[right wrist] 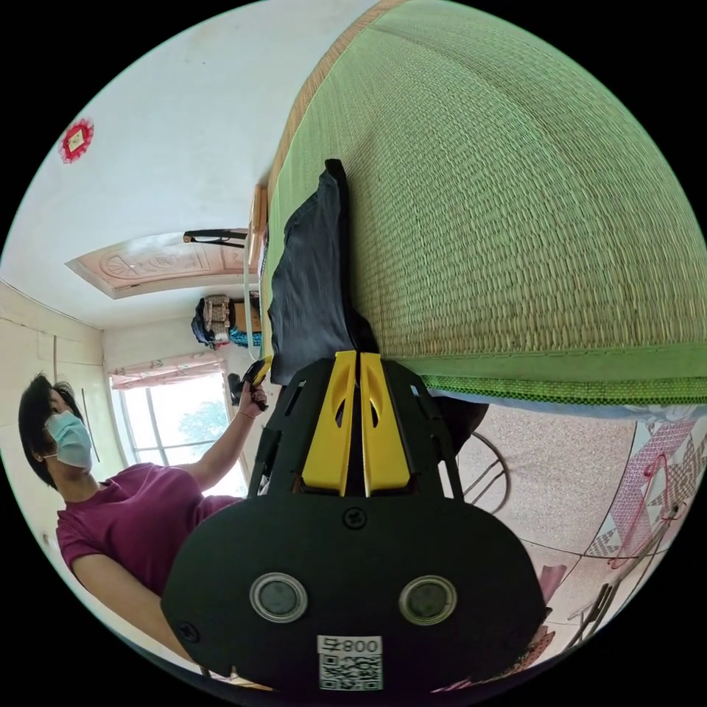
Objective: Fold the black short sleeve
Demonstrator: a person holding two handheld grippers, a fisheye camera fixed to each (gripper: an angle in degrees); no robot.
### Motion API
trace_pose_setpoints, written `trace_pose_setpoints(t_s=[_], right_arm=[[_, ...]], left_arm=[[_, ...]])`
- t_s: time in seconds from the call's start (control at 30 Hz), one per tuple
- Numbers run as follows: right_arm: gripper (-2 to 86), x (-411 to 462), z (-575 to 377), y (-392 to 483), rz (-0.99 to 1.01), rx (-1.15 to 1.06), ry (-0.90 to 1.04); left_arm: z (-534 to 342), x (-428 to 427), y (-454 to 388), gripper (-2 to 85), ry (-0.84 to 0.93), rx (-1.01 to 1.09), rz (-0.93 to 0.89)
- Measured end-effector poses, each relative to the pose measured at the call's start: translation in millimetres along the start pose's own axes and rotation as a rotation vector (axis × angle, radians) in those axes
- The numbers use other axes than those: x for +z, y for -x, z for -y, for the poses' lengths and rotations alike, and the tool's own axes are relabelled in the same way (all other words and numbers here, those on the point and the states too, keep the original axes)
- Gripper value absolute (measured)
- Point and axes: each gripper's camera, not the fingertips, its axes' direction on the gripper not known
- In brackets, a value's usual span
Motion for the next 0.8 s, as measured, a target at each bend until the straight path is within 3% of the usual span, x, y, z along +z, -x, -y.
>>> trace_pose_setpoints(t_s=[0.17, 0.27, 0.37, 0.5, 0.67, 0.8], right_arm=[[0.4, 1, -1, -1, 0.006, 0.008, 0.0], [0.3, 1, -1, 0, -0.003, 0.006, 0.003], [0.4, 1, 0, 0, 0.0, 0.005, 0.011], [0.4, 1, 0, -1, 0.015, 0.003, 0.009], [0.4, 2, -2, -4, 0.041, 0.01, 0.0], [0.4, 2, -2, 1, 0.03, 0.009, 0.002]], left_arm=[[25, 26, -39, 0.1, 0.063, 0.104, 0.016], [38, 36, -42, 0.1, 0.093, 0.069, 0.158], [40, 24, -30, 0.1, 0.042, -0.022, 0.073], [23, -3, -47, 0.1, 0.026, 0.037, 0.031], [-6, -16, -44, 0.3, 0.095, 0.006, 0.109], [-12, -38, -50, 0.5, 0.029, -0.032, 0.028]])
